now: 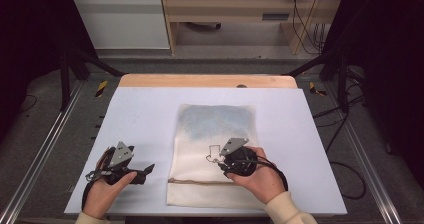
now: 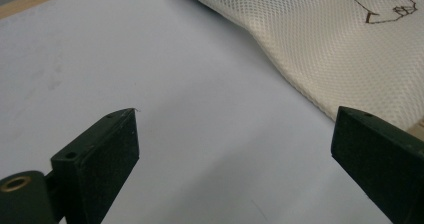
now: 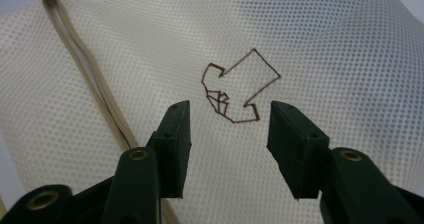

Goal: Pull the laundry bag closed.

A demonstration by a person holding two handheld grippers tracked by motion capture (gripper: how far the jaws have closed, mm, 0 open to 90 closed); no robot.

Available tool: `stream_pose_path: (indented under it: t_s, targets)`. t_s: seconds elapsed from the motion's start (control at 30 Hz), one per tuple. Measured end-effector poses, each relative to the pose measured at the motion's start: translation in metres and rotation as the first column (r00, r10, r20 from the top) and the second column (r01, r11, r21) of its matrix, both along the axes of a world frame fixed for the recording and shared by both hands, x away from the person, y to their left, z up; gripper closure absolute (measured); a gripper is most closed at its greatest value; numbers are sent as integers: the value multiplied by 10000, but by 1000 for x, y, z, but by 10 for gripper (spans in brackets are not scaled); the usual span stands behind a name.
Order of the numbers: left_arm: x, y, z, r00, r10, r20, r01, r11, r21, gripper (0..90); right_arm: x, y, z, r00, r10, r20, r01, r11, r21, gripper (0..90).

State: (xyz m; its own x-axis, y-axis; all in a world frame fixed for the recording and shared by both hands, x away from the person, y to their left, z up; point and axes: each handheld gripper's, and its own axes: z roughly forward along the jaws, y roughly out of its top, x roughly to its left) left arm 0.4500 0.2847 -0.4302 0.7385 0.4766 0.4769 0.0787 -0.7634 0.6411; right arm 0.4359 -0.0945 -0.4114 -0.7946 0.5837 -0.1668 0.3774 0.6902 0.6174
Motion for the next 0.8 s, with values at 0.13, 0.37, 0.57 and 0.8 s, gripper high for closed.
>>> stream_pose_path:
  t_s: [0.13,0.37,0.57,0.8]
  targets:
    - [-11,5,0,9995,308,42,-307,9994,-143,49,-1,16,4,9987,484,-124,-487,9986,-221,565]
    - [-11,18,1,9996,276,57,-275,9996,-45,45,-4,34,4,9929,1096,-463,-1117,9927,-455,615]
    - [-5,22,-4,9972,721,-181,-727,9967,-350,52,-1,54,2,9837,1626,-763,-1679,9833,-696,657]
    - [-3,22,-4,9975,698,-86,-696,9974,185,55,2,64,5,9763,1968,-896,-2042,9755,-822,686]
